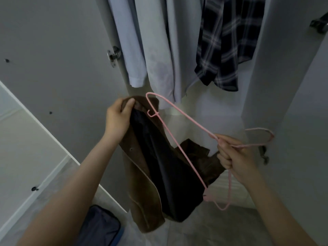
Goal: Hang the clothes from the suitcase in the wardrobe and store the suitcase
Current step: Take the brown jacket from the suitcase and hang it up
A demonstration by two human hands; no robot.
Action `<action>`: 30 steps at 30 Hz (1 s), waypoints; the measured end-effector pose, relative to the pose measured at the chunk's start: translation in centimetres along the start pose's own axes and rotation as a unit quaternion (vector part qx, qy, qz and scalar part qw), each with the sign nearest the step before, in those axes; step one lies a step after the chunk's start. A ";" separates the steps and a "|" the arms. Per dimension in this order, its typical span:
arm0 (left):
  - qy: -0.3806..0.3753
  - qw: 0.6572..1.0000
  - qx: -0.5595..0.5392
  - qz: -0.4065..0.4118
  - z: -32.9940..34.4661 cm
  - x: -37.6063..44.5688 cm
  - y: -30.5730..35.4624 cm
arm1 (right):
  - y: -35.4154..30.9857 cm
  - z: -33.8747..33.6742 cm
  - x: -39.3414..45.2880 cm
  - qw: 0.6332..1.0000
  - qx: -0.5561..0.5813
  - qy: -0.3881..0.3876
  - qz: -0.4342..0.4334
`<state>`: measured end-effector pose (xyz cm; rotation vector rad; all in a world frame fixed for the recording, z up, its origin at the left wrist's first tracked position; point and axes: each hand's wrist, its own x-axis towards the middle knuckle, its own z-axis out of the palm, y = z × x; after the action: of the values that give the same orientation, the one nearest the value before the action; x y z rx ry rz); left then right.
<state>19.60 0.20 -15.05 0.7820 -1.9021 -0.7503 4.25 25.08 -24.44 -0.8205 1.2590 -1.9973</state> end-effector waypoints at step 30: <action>-0.279 0.887 0.321 0.179 -2.9 3.6 5.2 | -0.4 1.9 0.4 0.846 -0.475 0.162 -0.179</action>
<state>19.76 0.09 -8.03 0.5930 -2.7893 -0.0831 5.43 23.86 -23.36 -1.2578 2.5412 -1.7441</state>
